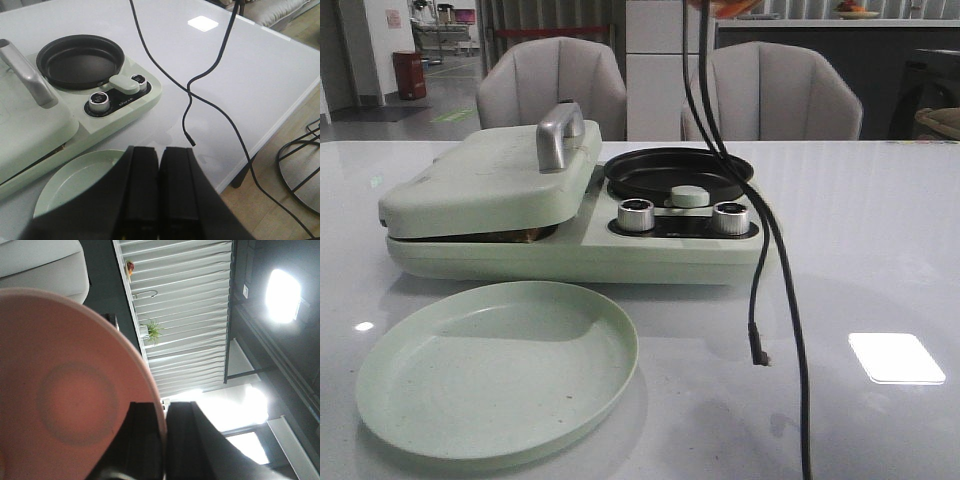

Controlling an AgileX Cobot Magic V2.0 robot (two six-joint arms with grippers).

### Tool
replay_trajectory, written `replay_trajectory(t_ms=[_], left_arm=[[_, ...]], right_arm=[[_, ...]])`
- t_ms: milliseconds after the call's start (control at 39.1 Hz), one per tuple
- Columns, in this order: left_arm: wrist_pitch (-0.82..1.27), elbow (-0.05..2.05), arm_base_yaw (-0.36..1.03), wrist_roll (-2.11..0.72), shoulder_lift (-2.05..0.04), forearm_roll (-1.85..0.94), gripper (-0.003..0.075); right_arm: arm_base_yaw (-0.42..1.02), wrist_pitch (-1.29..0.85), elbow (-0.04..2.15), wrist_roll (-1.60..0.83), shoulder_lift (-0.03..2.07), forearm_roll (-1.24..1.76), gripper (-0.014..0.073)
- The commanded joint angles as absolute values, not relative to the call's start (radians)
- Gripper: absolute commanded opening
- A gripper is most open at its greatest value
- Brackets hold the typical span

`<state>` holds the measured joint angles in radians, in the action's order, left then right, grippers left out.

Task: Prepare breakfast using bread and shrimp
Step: 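Tilt the pink bowl to pour the shrimp into the frying pan, then carry the empty pink bowl back and set it on the table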

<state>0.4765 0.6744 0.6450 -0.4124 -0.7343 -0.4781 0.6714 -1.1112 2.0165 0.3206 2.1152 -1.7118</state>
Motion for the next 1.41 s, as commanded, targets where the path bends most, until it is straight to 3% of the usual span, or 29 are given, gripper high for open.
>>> replay_trajectory(t_ms=[0, 717, 896, 1049, 1382], left_arm=[[0.413, 0.708, 0.649, -0.412, -0.731, -0.498, 0.0098], [0.413, 0.708, 0.649, -0.412, -0.731, -0.498, 0.0098], [0.413, 0.708, 0.649, -0.412, -0.731, -0.498, 0.0098], [0.413, 0.708, 0.649, -0.412, -0.731, -0.498, 0.0098], [0.413, 0.708, 0.649, -0.412, -0.731, -0.498, 0.0098]], right_arm=[[0.677, -1.134, 2.054, 0.314, 2.051, -1.812, 0.0003], [0.675, -1.147, 2.054, 0.269, 2.117, -1.770, 0.0003], [0.627, -1.223, 2.052, 0.269, 1.963, -1.299, 0.0003], [0.504, -1.236, 1.974, 0.260, 1.798, -0.882, 0.0003], [0.208, -1.027, 1.438, 0.207, 1.450, -0.494, 0.0003]])
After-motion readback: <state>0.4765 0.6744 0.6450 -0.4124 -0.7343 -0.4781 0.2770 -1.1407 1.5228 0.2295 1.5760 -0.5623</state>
